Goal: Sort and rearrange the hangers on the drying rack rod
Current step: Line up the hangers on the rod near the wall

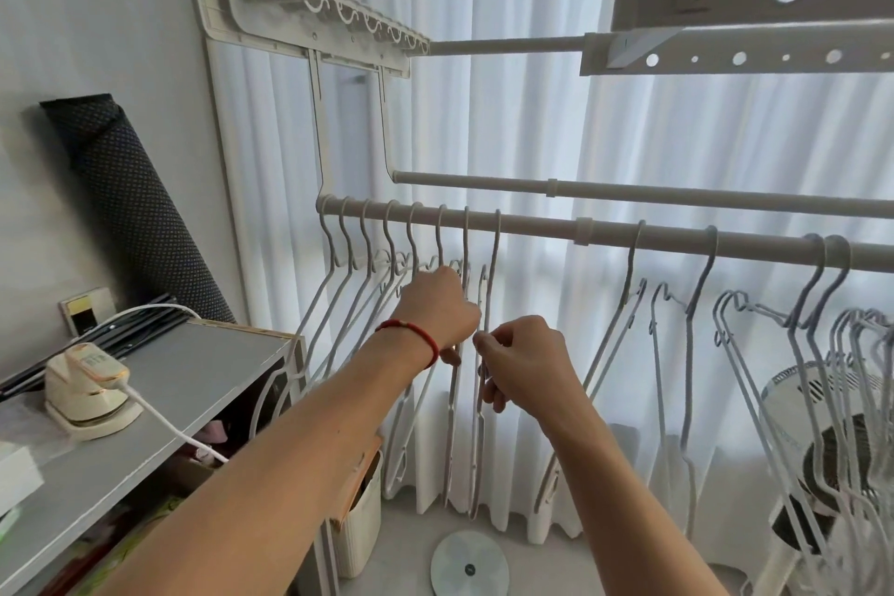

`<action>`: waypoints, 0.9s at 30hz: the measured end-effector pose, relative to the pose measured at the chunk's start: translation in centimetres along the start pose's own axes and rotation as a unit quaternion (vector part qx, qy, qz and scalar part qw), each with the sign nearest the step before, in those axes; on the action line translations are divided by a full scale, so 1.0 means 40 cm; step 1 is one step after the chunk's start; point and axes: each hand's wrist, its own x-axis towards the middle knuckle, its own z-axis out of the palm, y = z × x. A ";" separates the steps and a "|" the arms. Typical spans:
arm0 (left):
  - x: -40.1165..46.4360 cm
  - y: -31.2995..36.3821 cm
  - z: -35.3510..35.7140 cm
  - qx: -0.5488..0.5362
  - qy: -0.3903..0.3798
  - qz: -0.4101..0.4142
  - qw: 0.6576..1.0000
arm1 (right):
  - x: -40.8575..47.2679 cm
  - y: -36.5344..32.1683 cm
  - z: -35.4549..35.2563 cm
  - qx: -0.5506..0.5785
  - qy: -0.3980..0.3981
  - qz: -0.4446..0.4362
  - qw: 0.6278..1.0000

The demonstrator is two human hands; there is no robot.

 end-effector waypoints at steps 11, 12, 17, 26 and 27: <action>-0.082 0.093 0.013 0.066 0.149 0.145 0.976 | -0.132 0.133 -0.106 -0.102 0.228 0.043 0.967; -0.085 0.100 0.022 0.051 0.149 0.151 0.976 | -0.130 0.142 -0.104 -0.087 0.189 0.072 0.975; -0.105 0.130 0.060 0.027 0.132 0.166 0.977 | -0.098 0.178 -0.112 0.089 0.090 0.164 0.978; -0.122 0.093 0.071 -0.002 0.132 0.143 0.981 | -0.082 0.202 -0.058 0.308 0.059 0.171 0.934; -0.122 0.088 0.067 -0.008 0.140 0.142 0.980 | -0.083 0.201 -0.054 0.301 0.057 0.164 0.938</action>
